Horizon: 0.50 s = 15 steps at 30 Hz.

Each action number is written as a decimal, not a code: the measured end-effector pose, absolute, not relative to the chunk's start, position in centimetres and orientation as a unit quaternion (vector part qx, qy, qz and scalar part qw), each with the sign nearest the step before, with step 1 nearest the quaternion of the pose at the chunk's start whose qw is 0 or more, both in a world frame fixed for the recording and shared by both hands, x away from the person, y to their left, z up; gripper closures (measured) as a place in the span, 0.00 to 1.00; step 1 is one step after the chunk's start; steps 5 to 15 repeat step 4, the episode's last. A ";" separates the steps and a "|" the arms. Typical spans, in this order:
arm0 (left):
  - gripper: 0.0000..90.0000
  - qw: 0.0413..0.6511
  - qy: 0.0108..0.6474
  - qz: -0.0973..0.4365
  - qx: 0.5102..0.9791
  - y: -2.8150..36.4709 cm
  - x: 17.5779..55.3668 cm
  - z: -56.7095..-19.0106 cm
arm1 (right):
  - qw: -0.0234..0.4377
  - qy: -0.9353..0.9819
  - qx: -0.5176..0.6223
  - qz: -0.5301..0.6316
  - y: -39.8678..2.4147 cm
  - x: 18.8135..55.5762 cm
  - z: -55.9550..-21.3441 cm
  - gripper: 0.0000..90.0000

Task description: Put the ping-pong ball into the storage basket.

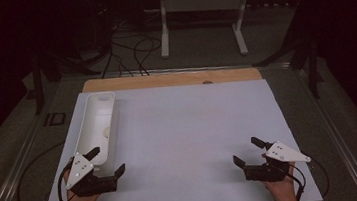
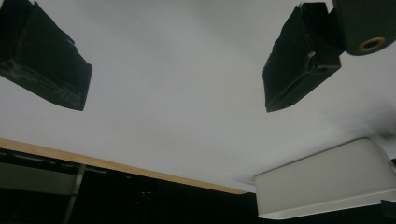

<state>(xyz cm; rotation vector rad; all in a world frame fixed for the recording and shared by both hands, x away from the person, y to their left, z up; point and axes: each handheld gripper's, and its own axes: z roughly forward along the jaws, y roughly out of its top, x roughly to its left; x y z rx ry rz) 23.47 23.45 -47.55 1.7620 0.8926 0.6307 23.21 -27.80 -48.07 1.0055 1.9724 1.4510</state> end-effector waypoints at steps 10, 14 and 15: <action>0.00 0.512 0.373 0.265 0.727 23.5 23.6 -47.6 | 0.246 0.722 0.369 0.532 -27.9 23.2 -48.1 0.08; 0.00 0.512 0.373 0.265 0.727 23.5 23.6 -47.6 | 0.246 0.722 0.369 0.532 -27.9 23.2 -48.1 0.08; 0.00 0.512 0.373 0.265 0.727 23.5 23.6 -47.6 | 0.246 0.722 0.369 0.532 -27.9 23.2 -48.1 0.08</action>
